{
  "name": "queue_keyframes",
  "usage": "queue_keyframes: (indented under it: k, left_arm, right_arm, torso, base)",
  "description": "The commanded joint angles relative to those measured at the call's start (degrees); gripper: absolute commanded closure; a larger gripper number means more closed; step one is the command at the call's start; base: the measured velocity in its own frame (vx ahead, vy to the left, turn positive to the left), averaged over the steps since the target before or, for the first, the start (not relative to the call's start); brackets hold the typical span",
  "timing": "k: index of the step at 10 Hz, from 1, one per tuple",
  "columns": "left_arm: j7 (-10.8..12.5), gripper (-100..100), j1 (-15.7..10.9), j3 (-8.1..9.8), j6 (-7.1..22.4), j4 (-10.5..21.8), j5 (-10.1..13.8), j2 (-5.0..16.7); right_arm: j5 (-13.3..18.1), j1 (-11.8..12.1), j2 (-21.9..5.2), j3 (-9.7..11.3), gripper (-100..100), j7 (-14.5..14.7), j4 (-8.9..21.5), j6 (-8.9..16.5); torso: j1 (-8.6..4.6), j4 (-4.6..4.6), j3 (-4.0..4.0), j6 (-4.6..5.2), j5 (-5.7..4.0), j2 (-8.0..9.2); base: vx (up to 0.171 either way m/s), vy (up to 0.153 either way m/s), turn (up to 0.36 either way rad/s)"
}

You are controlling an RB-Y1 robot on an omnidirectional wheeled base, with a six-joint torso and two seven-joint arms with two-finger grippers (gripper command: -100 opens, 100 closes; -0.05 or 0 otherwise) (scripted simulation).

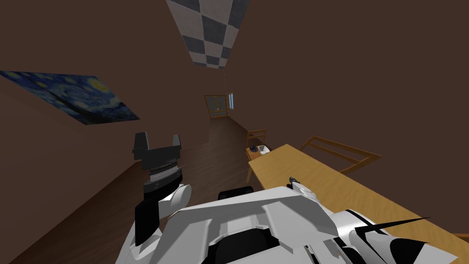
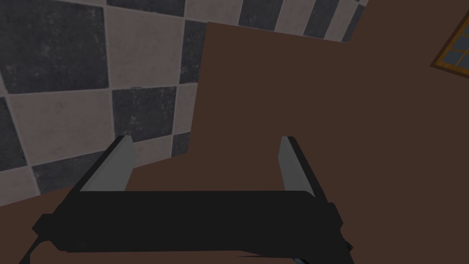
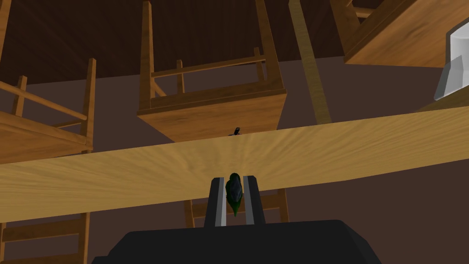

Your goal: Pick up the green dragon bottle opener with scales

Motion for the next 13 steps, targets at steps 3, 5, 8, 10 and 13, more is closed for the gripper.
queue_keyframes:
  k: [3,5,8,10,13]
  left_arm:
    - [0.00,0,0.00,0.00,0.00,0.00,0.00,0.00]
    - [0.00,0,0.00,0.00,0.00,0.00,0.00,0.00]
    - [0.00,0,0.00,0.00,0.00,0.00,0.00,0.00]
    - [0.00,0,0.00,0.00,0.00,0.00,0.00,0.00]
    - [0.00,0,0.00,0.00,0.00,0.00,0.00,0.00]
  right_arm:
    - [1.05,-3.14,-1.68,2.23,100,-3.79,5.92,-1.79]
    - [1.29,-4.93,-2.71,3.65,100,-5.78,8.92,-2.73]
    - [1.52,-6.72,-3.75,5.08,100,-7.77,11.93,-3.68]
    - [1.76,-8.51,-4.79,6.50,100,-9.76,14.93,-4.63]
    - [1.60,-8.38,-4.77,6.44,100,-9.12,14.44,-4.48]
  torso:
    - [0.00,0.01,-0.01,-0.04,0.02,-0.04]
    - [0.00,-0.01,-0.02,0.01,0.02,-0.02]
    - [0.01,-0.01,-0.03,-0.04,0.01,-0.05]
    - [-0.07,-0.01,-0.03,-0.01,0.03,-0.05]
    - [-0.13,-0.04,-0.06,0.00,-0.02,-0.09]
  base:
    - [-0.020,0.041,-0.003]
    - [-0.016,0.043,-0.008]
    - [-0.015,0.034,0.002]
    - [-0.015,0.029,-0.008]
    - [-0.003,0.006,-0.003]
